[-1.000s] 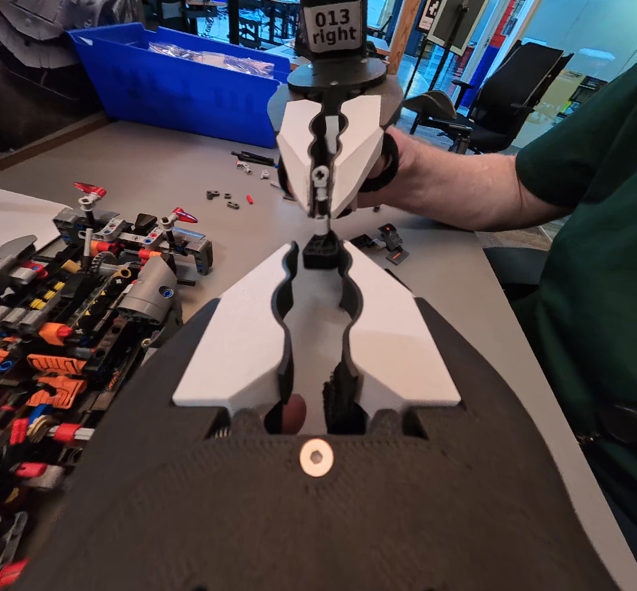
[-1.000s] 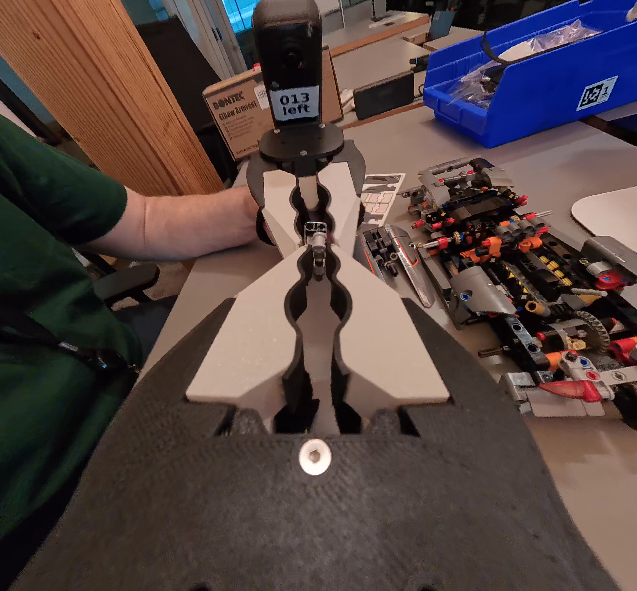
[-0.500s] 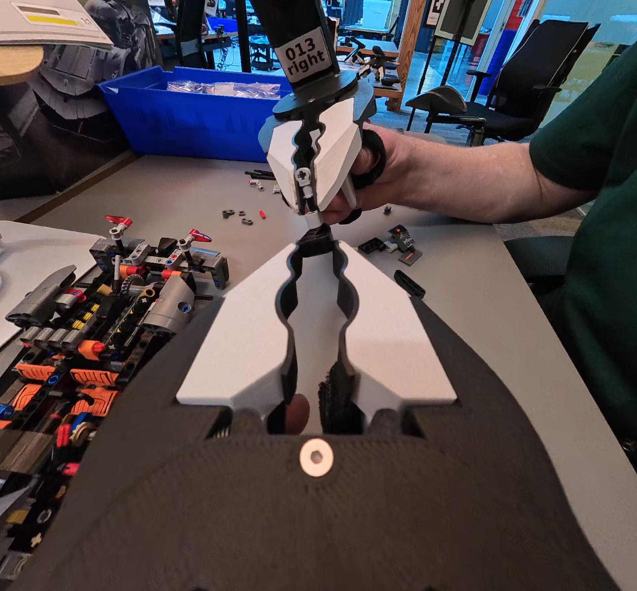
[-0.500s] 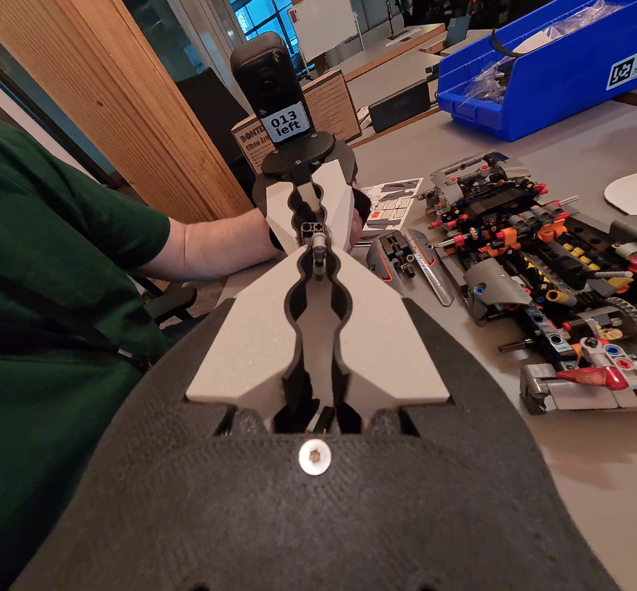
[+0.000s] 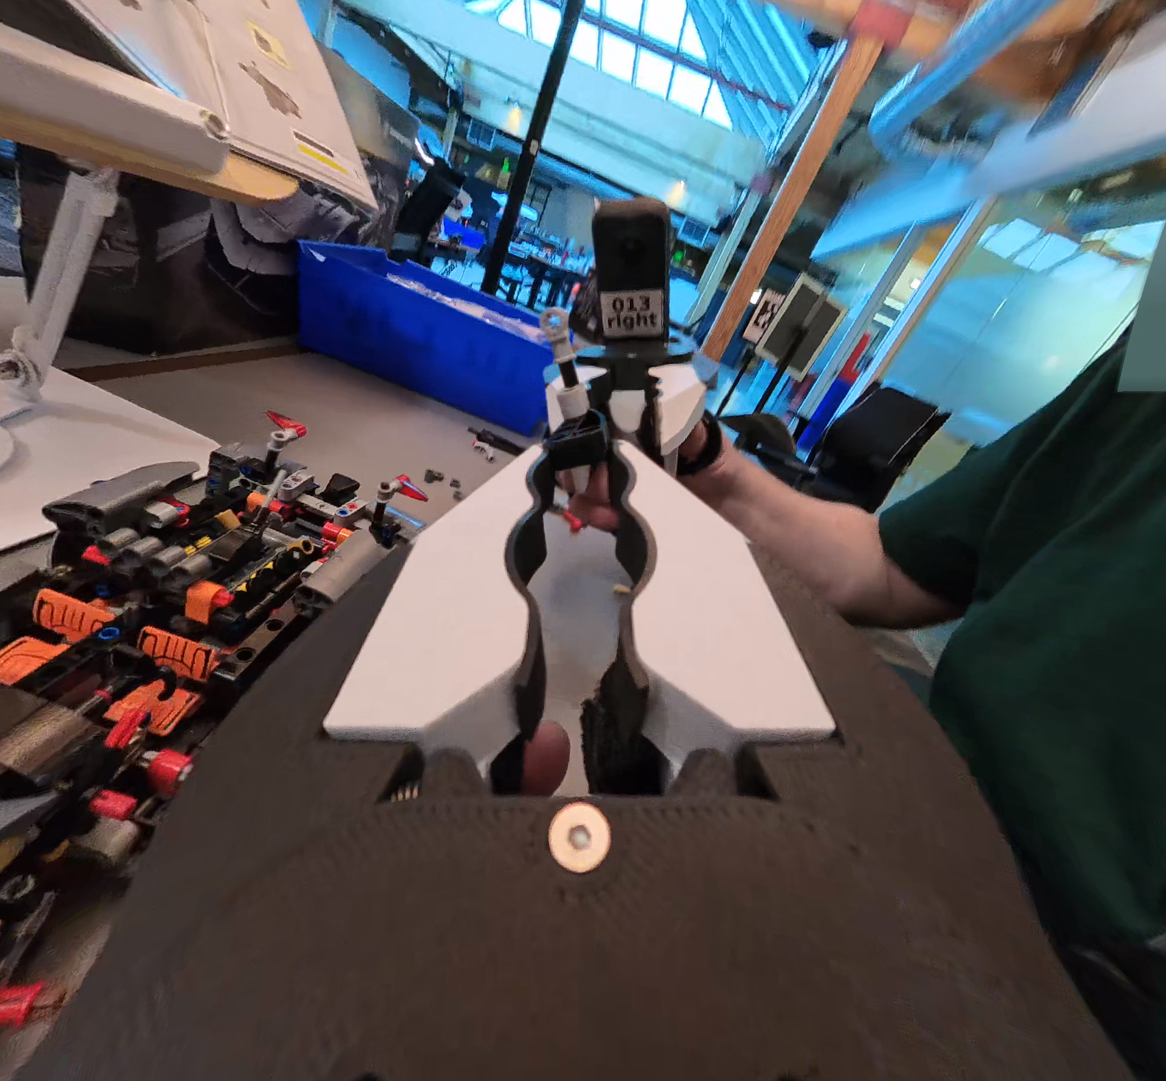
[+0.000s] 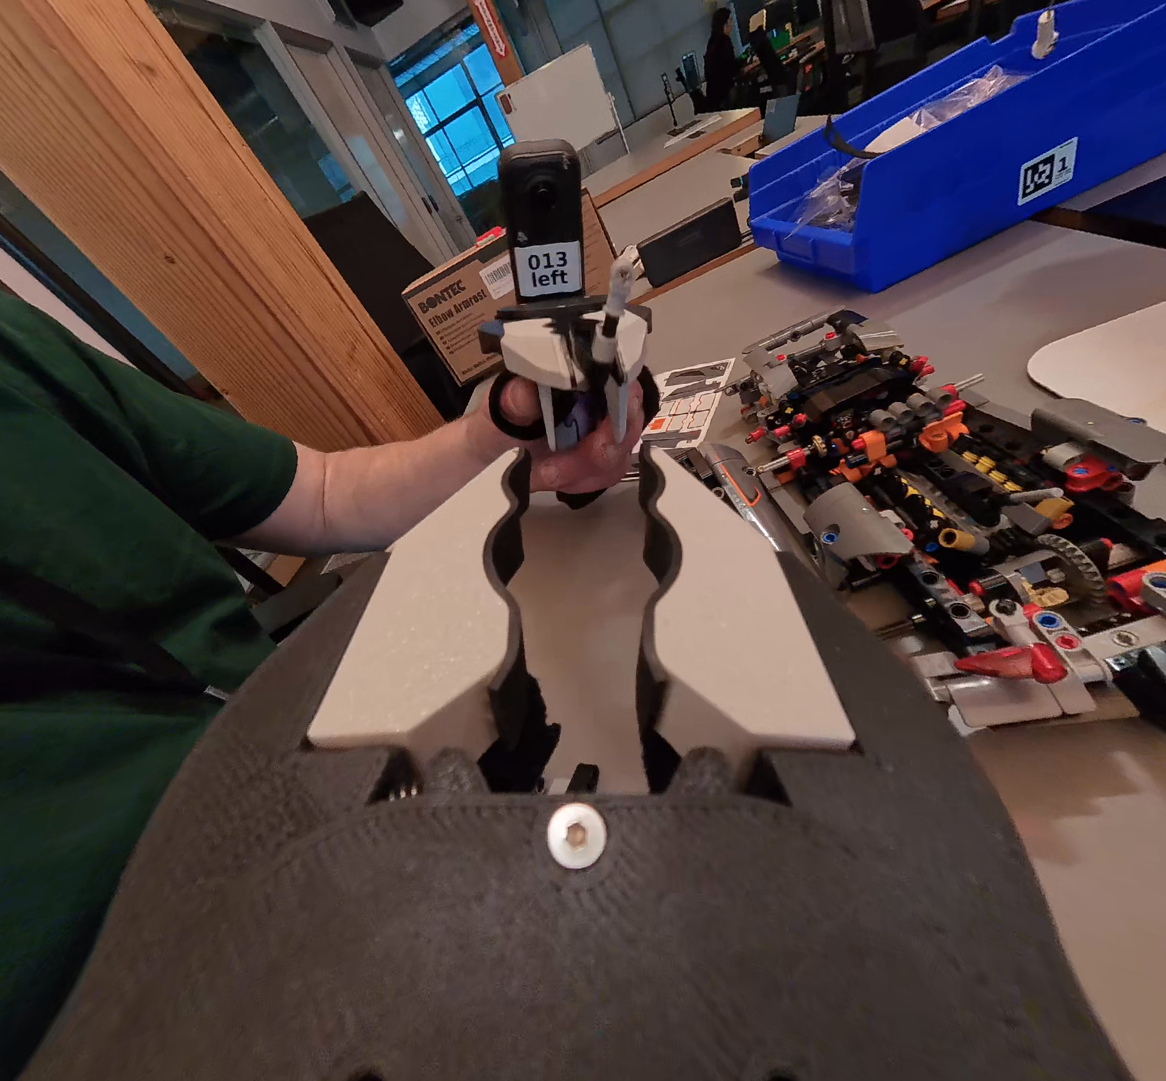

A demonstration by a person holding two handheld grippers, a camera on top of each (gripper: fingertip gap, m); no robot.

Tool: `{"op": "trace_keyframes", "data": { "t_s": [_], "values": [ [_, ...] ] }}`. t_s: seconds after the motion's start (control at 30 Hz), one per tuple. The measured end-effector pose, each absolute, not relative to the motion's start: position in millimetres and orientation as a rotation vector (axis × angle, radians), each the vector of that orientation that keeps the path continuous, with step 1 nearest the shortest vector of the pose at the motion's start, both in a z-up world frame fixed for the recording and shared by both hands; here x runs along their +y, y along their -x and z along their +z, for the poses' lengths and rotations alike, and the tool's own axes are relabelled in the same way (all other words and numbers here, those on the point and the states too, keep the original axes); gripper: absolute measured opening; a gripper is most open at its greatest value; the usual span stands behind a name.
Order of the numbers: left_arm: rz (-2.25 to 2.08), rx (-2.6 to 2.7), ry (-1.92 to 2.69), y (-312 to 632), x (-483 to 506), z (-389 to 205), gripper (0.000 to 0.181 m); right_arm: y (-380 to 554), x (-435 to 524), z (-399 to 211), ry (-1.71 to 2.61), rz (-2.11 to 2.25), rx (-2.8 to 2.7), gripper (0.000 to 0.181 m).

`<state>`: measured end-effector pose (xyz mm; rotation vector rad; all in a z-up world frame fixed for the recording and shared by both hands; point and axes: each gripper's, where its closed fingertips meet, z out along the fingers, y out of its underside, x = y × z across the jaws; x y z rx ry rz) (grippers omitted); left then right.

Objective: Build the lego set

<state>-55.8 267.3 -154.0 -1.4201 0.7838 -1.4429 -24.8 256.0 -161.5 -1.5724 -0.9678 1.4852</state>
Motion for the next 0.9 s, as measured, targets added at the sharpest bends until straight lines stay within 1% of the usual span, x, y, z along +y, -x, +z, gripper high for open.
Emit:
{"op": "trace_keyframes", "data": {
  "t_s": [0.17,0.4,0.47,0.57,0.67,0.73,0.83,0.9],
  "values": [
    [-1.513,0.727,1.410,59.6,269.6,-150.3,0.015,26.3,257.5,-159.9,1.550,1.436,-0.968,0.031],
    [-1.489,0.913,1.424,33.3,245.6,-162.7,0.015,32.5,250.8,-153.1,1.508,1.456,-0.965,0.026],
    [-1.466,0.968,1.430,25.4,238.9,-167.5,0.015,33.8,248.1,-152.2,1.499,1.472,-0.968,0.023],
    [-1.454,1.008,1.424,19.4,233.1,-170.5,0.015,35.1,243.8,-153.7,1.494,1.476,-0.995,0.008],
    [-1.464,1.011,1.421,18.4,231.9,-170.9,0.014,34.7,242.9,-152.9,1.494,1.483,-0.998,0.007],
    [-1.427,1.034,1.408,18.0,230.6,-170.3,0.015,34.4,242.5,-152.0,1.494,1.494,-0.993,0.006],
    [-1.281,1.073,1.412,17.5,234.6,-173.6,0.025,31.4,244.2,-149.4,1.503,1.560,-0.952,0.005],
    [-1.103,1.126,1.405,18.2,239.1,-179.6,0.028,29.2,245.5,-149.1,1.511,1.592,-0.936,0.005]
  ]
}}
